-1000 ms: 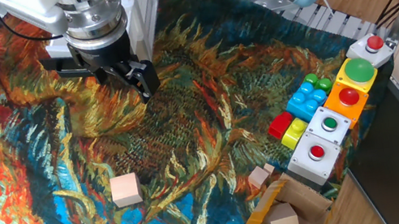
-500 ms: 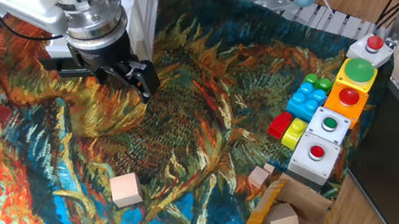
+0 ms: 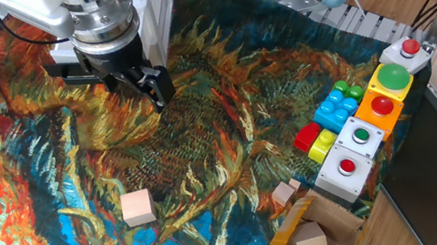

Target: Put things in the drawer

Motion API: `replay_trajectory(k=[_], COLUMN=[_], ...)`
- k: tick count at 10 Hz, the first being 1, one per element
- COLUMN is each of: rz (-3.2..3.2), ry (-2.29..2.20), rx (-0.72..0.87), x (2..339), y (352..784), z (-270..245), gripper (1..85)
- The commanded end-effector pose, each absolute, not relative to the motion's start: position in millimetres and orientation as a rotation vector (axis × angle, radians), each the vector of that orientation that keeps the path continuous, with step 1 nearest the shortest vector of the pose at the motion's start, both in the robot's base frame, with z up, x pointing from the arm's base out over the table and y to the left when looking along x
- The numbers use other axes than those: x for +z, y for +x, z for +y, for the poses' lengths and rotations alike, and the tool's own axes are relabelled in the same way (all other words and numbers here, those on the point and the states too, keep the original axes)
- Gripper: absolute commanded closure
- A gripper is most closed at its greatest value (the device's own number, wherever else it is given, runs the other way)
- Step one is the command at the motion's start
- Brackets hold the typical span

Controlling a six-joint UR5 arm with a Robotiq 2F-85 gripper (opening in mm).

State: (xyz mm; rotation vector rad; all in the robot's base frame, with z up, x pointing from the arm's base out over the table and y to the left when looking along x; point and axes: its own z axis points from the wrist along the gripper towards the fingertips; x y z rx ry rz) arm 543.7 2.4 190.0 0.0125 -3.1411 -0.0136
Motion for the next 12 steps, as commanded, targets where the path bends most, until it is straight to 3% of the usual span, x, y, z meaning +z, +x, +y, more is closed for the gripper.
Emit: replay_trajectory(k=[1,8,10,12], rz=[-3.271,-3.272,-3.26,-3.252], ry=[0.466,0.604,0.703,0.729], rx=[-0.082,-0.046,-0.155,-0.097], x=[193.8,196.3,198.5,198.2], y=[583.9,589.0,587.4,590.1], z=[21.0,17.1,35.6,29.6], gripper=[84.3,84.3,84.3,84.3])
